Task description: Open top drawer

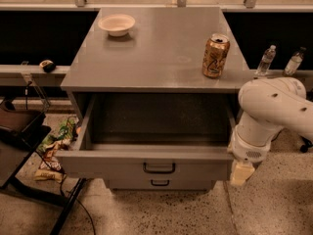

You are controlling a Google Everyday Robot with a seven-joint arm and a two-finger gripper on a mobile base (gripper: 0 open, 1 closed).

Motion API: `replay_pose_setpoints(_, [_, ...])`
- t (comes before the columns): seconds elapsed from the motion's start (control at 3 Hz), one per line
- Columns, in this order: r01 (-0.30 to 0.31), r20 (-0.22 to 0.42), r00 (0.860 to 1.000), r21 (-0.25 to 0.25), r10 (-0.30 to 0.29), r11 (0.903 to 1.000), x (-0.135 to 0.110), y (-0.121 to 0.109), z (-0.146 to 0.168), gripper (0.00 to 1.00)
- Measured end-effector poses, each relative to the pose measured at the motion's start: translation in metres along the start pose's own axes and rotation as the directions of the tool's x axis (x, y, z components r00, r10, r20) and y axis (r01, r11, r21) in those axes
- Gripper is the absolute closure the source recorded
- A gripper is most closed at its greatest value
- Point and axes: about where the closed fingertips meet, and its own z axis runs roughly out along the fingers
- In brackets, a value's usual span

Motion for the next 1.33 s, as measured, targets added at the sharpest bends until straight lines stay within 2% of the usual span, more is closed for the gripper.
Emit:
replay_pose_setpoints(0.33, [-0.004, 0.001, 1.0, -0.017, 0.004, 0.9998, 0.001, 0.011, -0.002, 0.73])
replay_pose_setpoints(0.67, [-0.01, -0.015, 1.0, -0.043, 0.009, 0.999, 0.008, 0.041, -0.004, 0.96])
replay_pose_setpoints(1.0, [-0.01, -0.015, 1.0, -0.043, 0.009, 0.999, 0.008, 0.041, -0.004, 0.19])
replay_pose_setpoints(1.33, [-0.01, -0.015, 1.0, -0.043, 0.009, 0.999, 0.008, 0.041, -0.004, 0.0])
